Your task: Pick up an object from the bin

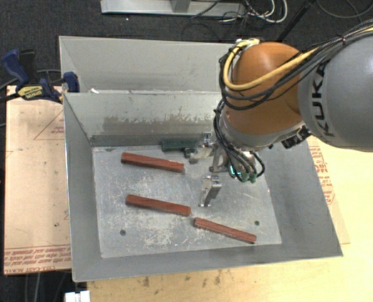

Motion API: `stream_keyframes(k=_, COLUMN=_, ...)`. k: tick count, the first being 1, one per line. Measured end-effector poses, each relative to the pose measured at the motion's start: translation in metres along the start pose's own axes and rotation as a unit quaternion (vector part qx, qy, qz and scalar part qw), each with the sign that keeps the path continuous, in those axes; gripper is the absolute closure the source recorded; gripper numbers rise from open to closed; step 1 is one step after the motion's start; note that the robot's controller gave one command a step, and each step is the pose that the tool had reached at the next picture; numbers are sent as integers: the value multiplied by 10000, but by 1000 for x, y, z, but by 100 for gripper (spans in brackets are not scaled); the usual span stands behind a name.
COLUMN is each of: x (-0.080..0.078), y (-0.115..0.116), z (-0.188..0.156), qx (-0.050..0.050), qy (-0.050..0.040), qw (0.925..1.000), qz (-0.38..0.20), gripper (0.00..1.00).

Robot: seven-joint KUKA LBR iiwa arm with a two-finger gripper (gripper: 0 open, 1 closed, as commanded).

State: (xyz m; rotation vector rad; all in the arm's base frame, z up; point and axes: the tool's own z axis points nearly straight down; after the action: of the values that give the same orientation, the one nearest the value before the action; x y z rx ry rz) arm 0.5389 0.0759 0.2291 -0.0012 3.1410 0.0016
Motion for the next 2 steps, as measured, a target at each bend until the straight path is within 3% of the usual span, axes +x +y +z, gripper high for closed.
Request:
stream_keyframes(k=1, x=-1, y=-9, z=43, qx=-8, qy=-41, qw=10000, qz=18, gripper=0)
stream_keyframes(k=2, x=2, y=7, z=153, qx=-13, qy=-34, qw=9989, qz=471, gripper=100)
